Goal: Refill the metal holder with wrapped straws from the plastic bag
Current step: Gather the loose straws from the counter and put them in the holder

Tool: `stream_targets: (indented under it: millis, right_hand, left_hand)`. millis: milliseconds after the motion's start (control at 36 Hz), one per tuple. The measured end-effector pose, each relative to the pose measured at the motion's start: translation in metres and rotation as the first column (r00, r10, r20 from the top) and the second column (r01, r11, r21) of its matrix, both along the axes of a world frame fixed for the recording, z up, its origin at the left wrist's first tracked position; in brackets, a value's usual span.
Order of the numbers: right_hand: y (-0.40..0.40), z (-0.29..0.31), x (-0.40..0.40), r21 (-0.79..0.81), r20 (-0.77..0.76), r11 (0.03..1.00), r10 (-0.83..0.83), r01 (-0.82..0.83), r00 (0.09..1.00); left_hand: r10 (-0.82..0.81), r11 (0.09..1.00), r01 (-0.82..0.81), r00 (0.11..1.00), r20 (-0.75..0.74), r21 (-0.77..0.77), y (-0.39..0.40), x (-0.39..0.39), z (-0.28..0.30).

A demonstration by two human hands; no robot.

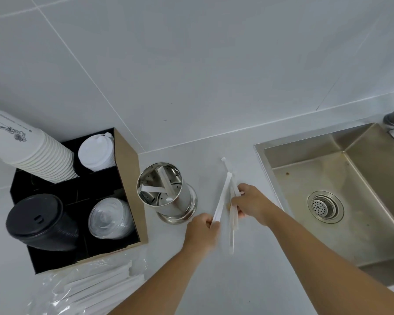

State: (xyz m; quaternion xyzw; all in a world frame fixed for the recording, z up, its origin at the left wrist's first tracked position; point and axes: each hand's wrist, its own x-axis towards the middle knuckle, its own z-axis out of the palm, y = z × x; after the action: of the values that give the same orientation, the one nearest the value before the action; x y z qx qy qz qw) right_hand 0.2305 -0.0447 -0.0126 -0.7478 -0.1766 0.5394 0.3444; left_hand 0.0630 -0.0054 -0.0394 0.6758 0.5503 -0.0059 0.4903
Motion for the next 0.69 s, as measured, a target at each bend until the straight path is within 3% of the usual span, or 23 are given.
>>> stream_targets:
  millis: [139, 250, 556, 694]
  right_hand:
    - [-0.004, 0.004, -0.006, 0.016, -0.197, 0.999, -0.047, 0.051, 0.979]
    - [-0.004, 0.005, -0.009, 0.005, -0.251, 0.995, -0.091, 0.095, 0.964]
    - [0.005, -0.007, -0.018, -0.032, -0.041, 0.995, -0.097, 0.096, 0.994]
    - [0.005, -0.008, -0.02, 0.002, -0.035, 0.995, -0.102, 0.102, 0.994]
  left_hand:
    - [0.002, 0.997, 0.001, 0.999, 0.035, -0.078, -0.002, 0.0, 0.003]
    - [-0.006, 0.995, 0.01, 0.999, 0.038, -0.099, -0.005, -0.002, 0.004]
    - [-0.08, 0.987, 0.082, 0.997, 0.019, -0.137, -0.004, -0.006, 0.012]
    - [-0.075, 0.979, 0.083, 0.996, 0.055, -0.183, -0.003, -0.011, 0.014]
